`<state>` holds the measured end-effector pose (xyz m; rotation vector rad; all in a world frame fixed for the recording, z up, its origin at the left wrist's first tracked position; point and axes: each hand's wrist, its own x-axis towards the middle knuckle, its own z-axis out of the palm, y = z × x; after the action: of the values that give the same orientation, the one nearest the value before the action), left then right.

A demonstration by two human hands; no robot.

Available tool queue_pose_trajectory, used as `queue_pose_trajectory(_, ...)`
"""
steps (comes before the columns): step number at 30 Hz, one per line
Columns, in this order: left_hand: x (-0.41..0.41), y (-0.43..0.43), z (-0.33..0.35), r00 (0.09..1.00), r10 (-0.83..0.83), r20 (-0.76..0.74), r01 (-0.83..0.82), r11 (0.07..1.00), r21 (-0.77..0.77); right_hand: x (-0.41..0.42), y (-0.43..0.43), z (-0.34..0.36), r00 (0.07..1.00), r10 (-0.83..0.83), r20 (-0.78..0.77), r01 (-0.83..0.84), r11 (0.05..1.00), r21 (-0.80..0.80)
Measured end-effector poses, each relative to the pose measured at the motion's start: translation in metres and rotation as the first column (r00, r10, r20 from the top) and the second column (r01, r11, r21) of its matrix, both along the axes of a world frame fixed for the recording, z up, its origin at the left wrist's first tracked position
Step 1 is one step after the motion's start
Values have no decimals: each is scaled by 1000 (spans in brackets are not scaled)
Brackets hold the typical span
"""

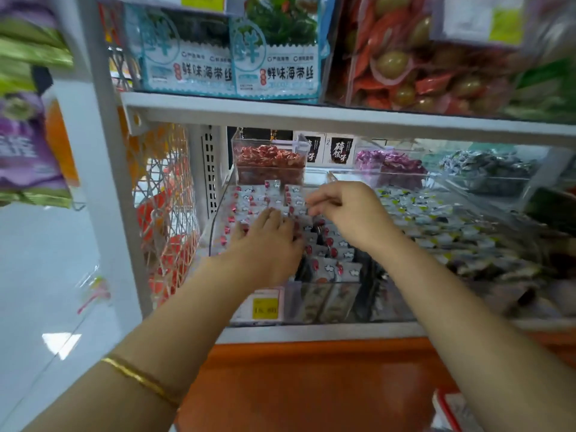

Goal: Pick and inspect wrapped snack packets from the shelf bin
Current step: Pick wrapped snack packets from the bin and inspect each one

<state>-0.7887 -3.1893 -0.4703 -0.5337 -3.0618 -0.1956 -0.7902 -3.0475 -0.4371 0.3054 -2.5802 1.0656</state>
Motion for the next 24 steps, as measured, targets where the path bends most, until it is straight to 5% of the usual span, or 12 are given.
queue_pose_trajectory(5, 27, -8, -21, 994, -90, -64, 75, 974, -212, 30, 9, -7, 999, -41, -12, 42, 995, 89)
queue_pose_trajectory(15, 18, -9, -12, 998, 9, -60, -10, 1000, -18, -41, -18, -3, 997, -13, -73, 30, 972, 235)
queue_pose_trajectory(24, 0, -15, -14, 1000, -11, -27, 11, 1000, -14, -135, -46, -8, 1000, -9, 17, 1, 890, 456)
